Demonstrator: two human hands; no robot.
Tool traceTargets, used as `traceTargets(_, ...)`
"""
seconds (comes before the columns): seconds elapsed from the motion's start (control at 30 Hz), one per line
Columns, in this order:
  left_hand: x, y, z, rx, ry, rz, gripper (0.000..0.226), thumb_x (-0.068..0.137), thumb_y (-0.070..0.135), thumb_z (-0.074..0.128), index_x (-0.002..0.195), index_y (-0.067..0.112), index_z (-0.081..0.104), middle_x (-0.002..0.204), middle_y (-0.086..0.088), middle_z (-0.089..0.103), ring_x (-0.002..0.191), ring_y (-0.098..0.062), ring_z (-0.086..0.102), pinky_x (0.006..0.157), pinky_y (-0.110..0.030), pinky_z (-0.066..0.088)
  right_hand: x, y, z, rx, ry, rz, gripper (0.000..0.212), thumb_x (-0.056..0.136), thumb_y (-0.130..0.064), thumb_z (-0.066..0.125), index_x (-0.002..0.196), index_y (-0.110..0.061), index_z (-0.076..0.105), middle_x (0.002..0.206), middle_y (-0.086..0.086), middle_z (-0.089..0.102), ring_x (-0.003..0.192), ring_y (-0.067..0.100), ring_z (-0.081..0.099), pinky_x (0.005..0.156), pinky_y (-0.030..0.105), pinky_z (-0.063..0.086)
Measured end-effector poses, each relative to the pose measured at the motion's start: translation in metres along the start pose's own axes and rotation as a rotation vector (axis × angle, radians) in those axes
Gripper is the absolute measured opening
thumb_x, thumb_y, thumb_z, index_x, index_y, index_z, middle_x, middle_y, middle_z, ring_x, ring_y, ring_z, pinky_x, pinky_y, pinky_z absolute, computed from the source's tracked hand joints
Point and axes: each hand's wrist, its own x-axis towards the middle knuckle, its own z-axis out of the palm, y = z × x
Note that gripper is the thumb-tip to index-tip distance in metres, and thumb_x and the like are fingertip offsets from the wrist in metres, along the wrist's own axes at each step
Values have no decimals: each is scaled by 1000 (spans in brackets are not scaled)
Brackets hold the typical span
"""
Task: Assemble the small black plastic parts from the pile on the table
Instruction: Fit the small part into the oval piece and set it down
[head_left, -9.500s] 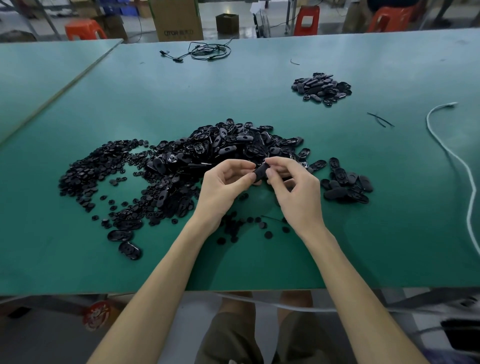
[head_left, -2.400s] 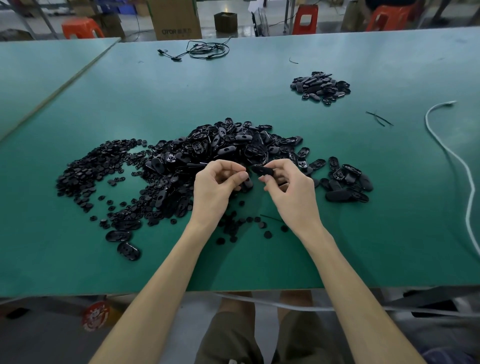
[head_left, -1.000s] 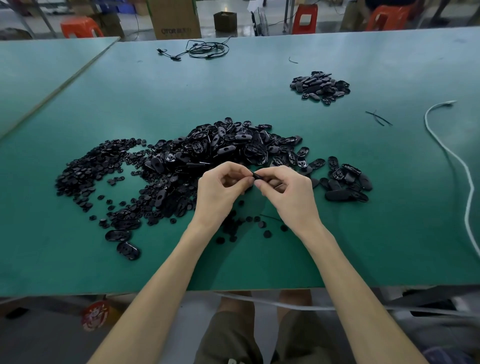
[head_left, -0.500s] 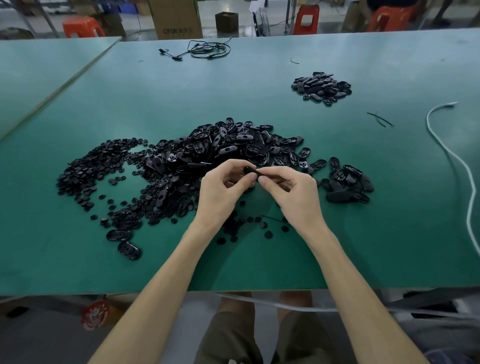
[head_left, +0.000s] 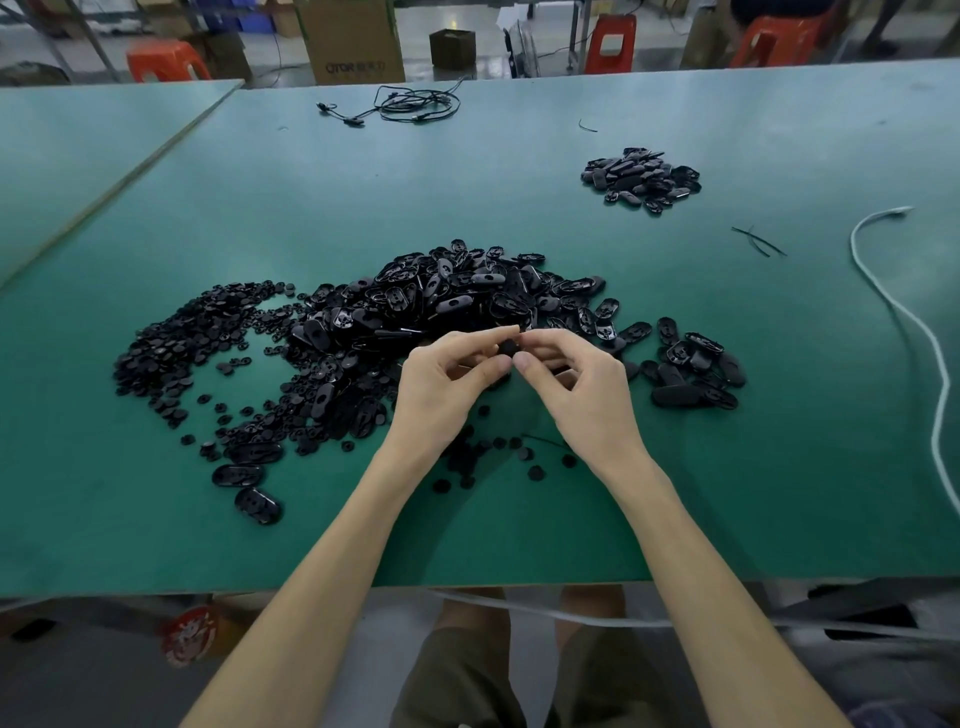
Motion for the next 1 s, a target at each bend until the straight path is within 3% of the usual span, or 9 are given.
traceTargets(0.1,0,0,1,14,-17,-14,33,89,8,81,120,17,76,97,-1,76,91,-11,70,87,-24,55,0,0,-1,8,4,3,10,97,-17,73,104,-21,77,90,-14,76,87,6,72,81,25,57)
traceTargets(0.23,0,-1,0,-2,-38,-9,24,90,4,79,113,10,77,104,2,79,97,-15,74,90,-32,58,0,-1,-2,45,5,12,13,95,-12,74,97,-25,75,85,-12,75,79,10,72,78,26,58)
traceTargets(0.53,0,-2,1,-5,-46,11,23,93,-2,72,113,9,77,104,2,79,97,-15,75,87,-28,59,-1,-2,-2,29,15,4,15,95,-16,75,92,-30,73,81,-14,75,79,10,72,77,22,57)
traceTargets(0.8,-1,1,3,65,-29,30,28,94,-10,64,113,6,77,108,-3,78,101,-16,74,94,-32,59,-1,-3,-1,22,-22,45,2,95,-18,76,95,-20,75,84,-9,75,81,10,70,82,34,59)
traceTargets(1.0,-2,3,4,113,-21,56,31,92,-11,64,108,12,78,106,-3,77,96,-15,73,91,-31,59,-1,-2,-1,16,-33,44,4,95,-19,77,94,-22,75,84,-10,75,81,9,71,82,34,59)
